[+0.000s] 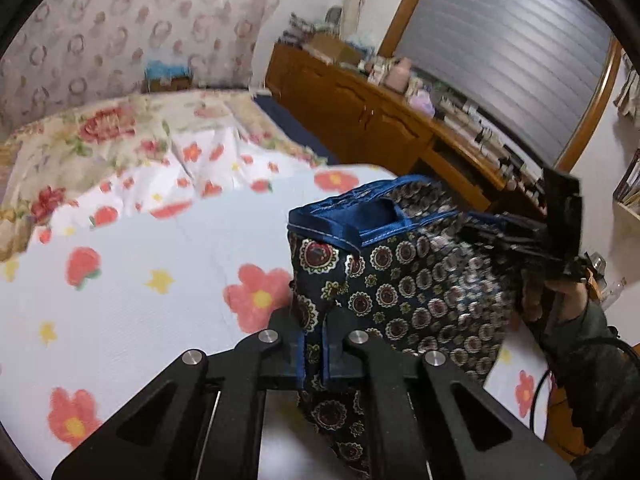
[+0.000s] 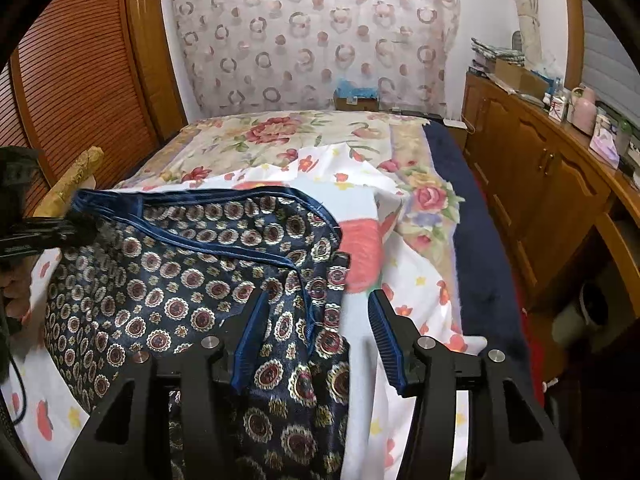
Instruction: Fold small clothes
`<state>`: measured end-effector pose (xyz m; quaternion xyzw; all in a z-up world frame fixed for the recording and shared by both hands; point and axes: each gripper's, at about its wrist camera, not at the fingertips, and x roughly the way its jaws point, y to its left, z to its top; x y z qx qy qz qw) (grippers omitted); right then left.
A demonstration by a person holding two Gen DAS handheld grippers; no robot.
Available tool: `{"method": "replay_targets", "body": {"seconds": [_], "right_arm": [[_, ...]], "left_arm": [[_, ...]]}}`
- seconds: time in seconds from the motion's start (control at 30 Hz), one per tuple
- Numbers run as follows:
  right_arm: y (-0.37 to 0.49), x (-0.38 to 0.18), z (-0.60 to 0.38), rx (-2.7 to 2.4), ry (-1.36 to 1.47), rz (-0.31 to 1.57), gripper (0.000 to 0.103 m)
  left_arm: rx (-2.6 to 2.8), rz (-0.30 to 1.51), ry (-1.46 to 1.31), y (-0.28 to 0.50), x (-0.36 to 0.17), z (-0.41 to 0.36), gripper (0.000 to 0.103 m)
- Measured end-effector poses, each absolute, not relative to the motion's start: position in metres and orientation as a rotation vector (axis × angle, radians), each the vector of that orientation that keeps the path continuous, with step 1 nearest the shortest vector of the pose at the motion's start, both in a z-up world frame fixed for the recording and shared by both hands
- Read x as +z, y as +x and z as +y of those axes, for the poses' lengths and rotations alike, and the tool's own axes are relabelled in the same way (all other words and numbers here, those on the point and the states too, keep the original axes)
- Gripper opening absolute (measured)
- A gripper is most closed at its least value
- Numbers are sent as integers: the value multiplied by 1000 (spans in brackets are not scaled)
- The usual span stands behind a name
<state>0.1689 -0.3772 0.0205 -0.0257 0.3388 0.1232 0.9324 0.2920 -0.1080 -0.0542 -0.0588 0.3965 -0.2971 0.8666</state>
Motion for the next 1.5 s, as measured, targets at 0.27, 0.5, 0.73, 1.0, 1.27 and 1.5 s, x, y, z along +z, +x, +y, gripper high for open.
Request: {"method": "replay_targets", "body": {"seconds": [0.27, 0.5, 0.73, 1.0, 1.27, 1.5], "right_arm": [[185, 28, -348, 329, -63, 666, 63], [229, 23, -316, 399, -85, 692, 67], [267, 7, -308, 393, -57, 792, 67], [279, -1, -296, 438, -51, 830, 67], [274, -2, -296, 488, -17, 829, 29], [253, 12, -297, 509, -2, 729, 12]], "left_arm": [[-468, 771, -112, 287, -33, -48, 6], [-409, 798, -100, 291, -58, -31, 6], [-402, 807, -107, 294, -75, -29, 6], [-421, 805, -129, 294, -77, -25, 6], [-428, 795, -122, 290, -73, -27, 6], [-429, 731, -118, 266, -43, -28, 6]]}}
